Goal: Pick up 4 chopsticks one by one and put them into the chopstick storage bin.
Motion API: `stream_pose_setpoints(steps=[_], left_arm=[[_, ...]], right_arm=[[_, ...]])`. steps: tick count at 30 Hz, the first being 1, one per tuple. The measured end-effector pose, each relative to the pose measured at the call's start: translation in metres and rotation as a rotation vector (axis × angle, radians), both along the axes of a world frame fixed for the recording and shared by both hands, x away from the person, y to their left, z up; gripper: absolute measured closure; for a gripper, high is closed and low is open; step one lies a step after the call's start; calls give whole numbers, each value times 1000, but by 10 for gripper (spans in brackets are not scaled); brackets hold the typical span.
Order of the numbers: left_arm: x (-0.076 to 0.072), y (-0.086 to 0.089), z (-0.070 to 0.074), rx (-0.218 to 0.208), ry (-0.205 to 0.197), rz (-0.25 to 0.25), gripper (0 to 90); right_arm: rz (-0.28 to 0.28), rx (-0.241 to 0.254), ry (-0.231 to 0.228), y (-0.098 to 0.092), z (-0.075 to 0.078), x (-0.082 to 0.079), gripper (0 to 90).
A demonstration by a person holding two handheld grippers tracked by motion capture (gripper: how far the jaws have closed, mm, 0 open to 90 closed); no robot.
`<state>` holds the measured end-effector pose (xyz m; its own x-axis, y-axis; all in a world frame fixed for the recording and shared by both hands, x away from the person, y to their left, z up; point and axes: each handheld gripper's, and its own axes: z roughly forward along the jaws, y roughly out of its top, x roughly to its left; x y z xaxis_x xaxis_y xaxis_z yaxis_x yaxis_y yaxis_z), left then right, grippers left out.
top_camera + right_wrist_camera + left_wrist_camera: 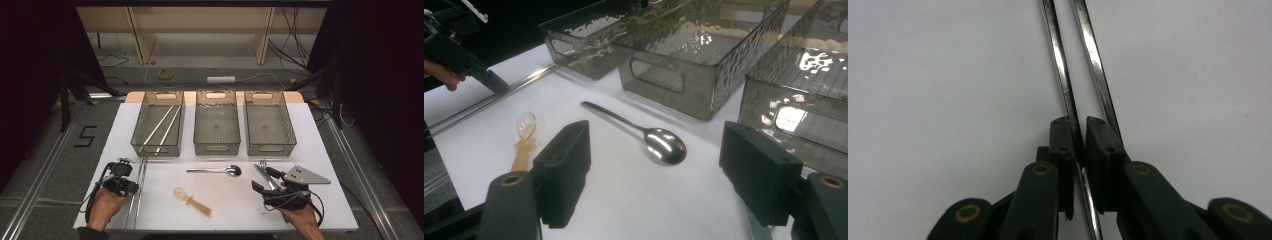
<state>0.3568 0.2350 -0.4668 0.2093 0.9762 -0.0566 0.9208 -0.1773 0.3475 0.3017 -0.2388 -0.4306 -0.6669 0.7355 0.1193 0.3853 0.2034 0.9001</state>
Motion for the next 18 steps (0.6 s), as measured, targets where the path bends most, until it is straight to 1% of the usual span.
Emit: stream_pose_setpoints(steps=[8,11,18], left_arm=[[0,4,0,-30,-1,19,832],[0,3,0,-26,-2,18,833],[0,5,0,-38,-2,21,841]], right_arm=[[0,0,0,0,0,0,297],[1,1,1,0,0,0,296],[1,0,1,0,0,0,297]])
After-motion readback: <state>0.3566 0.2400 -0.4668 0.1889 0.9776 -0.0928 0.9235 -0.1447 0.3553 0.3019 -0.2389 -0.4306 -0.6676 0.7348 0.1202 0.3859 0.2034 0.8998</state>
